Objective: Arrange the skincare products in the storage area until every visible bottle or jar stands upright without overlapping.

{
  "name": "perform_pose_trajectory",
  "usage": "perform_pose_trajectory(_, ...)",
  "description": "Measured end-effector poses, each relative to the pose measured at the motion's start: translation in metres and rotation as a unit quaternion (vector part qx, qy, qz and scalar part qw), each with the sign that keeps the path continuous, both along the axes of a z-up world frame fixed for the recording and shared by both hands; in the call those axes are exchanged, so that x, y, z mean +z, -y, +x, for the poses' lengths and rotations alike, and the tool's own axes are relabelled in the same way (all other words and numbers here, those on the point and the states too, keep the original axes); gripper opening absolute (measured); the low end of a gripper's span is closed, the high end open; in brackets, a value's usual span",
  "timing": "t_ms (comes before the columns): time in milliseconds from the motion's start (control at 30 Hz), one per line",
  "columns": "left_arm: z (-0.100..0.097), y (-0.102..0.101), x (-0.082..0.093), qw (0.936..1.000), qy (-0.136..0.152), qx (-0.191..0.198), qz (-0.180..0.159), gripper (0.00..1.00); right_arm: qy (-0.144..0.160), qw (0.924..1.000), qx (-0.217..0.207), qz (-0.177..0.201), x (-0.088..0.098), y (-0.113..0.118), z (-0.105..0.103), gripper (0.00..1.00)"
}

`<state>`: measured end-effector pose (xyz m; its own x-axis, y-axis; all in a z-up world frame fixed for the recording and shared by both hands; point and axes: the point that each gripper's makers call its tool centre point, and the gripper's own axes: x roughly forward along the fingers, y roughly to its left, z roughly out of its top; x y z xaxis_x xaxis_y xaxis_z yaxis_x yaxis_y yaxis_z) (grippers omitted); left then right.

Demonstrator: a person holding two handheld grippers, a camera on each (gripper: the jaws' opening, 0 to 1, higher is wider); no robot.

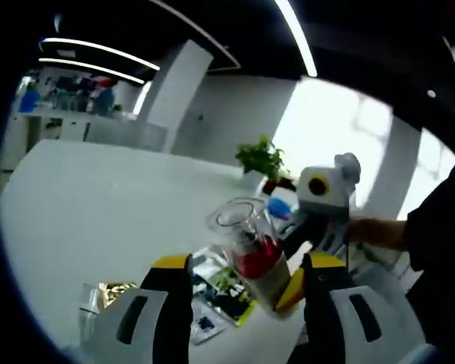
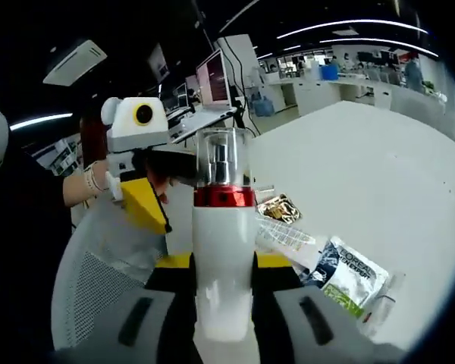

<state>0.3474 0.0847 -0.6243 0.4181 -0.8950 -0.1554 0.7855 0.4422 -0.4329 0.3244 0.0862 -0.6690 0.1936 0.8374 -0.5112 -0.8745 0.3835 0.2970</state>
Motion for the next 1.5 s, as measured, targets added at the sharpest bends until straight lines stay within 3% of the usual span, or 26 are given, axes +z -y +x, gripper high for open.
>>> perform_pose_trajectory(167, -0.008, 0.016, -0.004, 0.9993, 0.001, -0.038, 0.000, 0.51, -0.001, 1.0000, 0.000, 0.008, 0.000, 0.005, -0.011, 0.25)
perform_pose_trajectory(333, -0.007, 0.023, -0.006, 0.9991, 0.005, -0.040, -0.009, 0.51, -0.029, 0.9991, 0.001, 0.032, -0.002, 0.009, -0.022, 0.25)
perform_pose_trajectory(533, -0.015, 0.037, -0.004, 0.9969, -0.018, -0.069, -0.035, 0.43, -0.039, 0.9977, -0.001, 0.056, 0.002, 0.018, -0.029, 0.25)
perform_pose_trajectory(700, -0.035, 0.053, 0.003, 0.9889, -0.035, -0.129, -0.065, 0.32, -0.052, 0.9950, 0.014, 0.084, 0.005, 0.023, -0.039, 0.26)
perform_pose_trajectory(733, -0.033, 0.055, 0.001, 0.9903, -0.026, -0.123, -0.059, 0.32, -0.051, 0.9950, 0.015, 0.085, 0.004, 0.023, -0.040, 0.26)
perform_pose_trajectory(933, -0.036, 0.063, -0.005, 0.9905, -0.031, -0.125, -0.049, 0.29, -0.044, 0.9953, 0.016, 0.084, -0.005, 0.028, -0.041, 0.27)
perform_pose_trajectory(1067, -0.038, 0.068, -0.012, 0.9908, -0.035, -0.129, -0.022, 0.28, -0.022, 0.9982, 0.021, 0.052, -0.012, 0.032, -0.042, 0.27)
perform_pose_trajectory(1233, -0.038, 0.075, -0.015, 0.9922, 0.006, -0.124, 0.014, 0.27, 0.003, 0.9994, 0.002, 0.035, -0.016, 0.036, -0.039, 0.29)
perform_pose_trajectory(1400, -0.036, 0.082, -0.024, 0.9903, 0.049, -0.114, 0.063, 0.27, 0.056, 0.9979, -0.004, -0.031, -0.031, 0.045, -0.029, 0.31)
perform_pose_trajectory(1500, -0.032, 0.086, -0.026, 0.9902, 0.059, -0.103, 0.073, 0.26, 0.068, 0.9970, -0.013, -0.036, -0.034, 0.048, -0.024, 0.31)
